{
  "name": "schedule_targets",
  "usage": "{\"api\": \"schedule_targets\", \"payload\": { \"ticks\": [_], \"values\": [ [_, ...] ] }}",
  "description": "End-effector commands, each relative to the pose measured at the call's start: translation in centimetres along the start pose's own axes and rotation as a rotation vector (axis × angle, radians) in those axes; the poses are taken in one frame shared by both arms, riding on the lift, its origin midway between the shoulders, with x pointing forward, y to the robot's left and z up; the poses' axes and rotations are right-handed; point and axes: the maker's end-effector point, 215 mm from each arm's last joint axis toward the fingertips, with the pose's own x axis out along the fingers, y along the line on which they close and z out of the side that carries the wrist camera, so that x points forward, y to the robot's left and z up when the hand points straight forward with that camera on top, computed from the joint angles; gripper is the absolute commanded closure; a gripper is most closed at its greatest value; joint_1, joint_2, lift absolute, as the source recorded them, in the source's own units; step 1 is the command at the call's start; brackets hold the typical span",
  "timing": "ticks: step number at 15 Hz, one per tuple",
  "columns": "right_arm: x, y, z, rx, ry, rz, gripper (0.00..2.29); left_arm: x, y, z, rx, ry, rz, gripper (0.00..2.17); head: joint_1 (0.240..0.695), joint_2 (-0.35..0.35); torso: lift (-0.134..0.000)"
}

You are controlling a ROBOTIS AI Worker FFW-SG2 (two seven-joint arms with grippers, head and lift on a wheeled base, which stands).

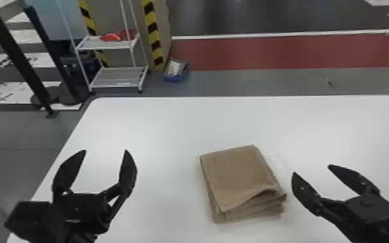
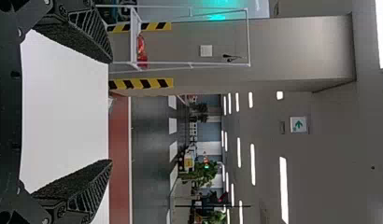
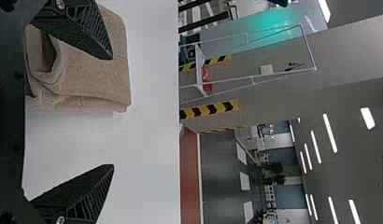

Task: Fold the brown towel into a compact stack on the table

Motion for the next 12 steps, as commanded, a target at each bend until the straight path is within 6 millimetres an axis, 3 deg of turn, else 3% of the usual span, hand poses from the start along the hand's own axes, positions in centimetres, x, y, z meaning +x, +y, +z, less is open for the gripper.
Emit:
{"api": "schedule_targets", "payload": {
  "ticks": [1,4,12],
  "values": [
    [0.6,-0.6,0.8,0.025,-0.036,0.008,0.06,0.3,0.4,-1.3,-0.003,0.038,0.008,0.14,0.695,0.125,-0.124],
    [0.7,-1.4,3.2,-0.012,-0.108,-0.003,0.05,0.2,0.5,-2.6,0.017,0.094,0.008,0.14,0.695,0.122,-0.124],
    [1.6,-0.3,2.9,-0.044,-0.075,-0.073,0.04,-0.6,0.6,-1.3,0.032,0.055,0.003,0.14,0.695,0.116,-0.124]
  ]
}}
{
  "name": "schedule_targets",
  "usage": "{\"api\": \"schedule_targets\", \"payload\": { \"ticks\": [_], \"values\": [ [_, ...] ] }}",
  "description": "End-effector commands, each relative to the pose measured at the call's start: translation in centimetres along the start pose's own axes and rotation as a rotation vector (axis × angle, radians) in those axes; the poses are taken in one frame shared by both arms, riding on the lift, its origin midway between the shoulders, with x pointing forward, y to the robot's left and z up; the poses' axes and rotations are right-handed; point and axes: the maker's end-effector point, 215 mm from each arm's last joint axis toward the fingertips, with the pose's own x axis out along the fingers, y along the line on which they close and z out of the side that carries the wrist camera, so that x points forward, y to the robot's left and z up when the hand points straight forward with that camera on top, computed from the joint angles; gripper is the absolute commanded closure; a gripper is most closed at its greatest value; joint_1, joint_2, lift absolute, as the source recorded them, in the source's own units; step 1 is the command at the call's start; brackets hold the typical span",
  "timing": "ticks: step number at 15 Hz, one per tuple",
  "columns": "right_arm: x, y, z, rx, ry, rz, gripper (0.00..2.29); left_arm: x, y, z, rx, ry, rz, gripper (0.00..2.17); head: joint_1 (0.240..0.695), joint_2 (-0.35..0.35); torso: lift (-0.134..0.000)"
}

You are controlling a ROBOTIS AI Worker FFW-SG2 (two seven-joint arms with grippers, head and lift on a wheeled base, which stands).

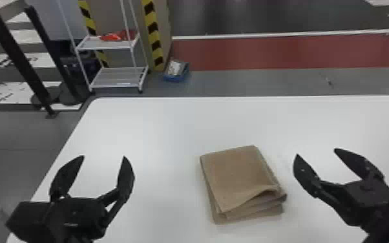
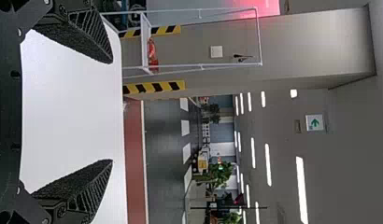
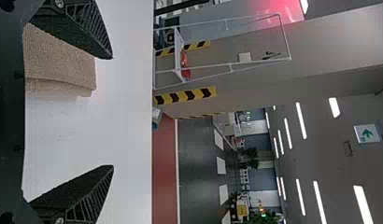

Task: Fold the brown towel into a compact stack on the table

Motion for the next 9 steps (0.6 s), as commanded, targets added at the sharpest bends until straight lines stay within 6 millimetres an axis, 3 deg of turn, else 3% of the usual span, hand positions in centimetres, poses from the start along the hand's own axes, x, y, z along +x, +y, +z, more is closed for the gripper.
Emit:
{"api": "schedule_targets", "payload": {
  "ticks": [1,9],
  "values": [
    [0.26,0.8,-0.13,-0.006,0.017,0.002,0.04,-0.05,-0.04,-0.12,-0.005,0.002,0.002,0.14,0.695,0.12,-0.124],
    [0.37,0.73,-0.79,0.006,0.052,-0.006,0.04,-0.09,-0.27,-0.19,-0.008,0.005,-0.009,0.14,0.695,0.129,-0.124]
  ]
}}
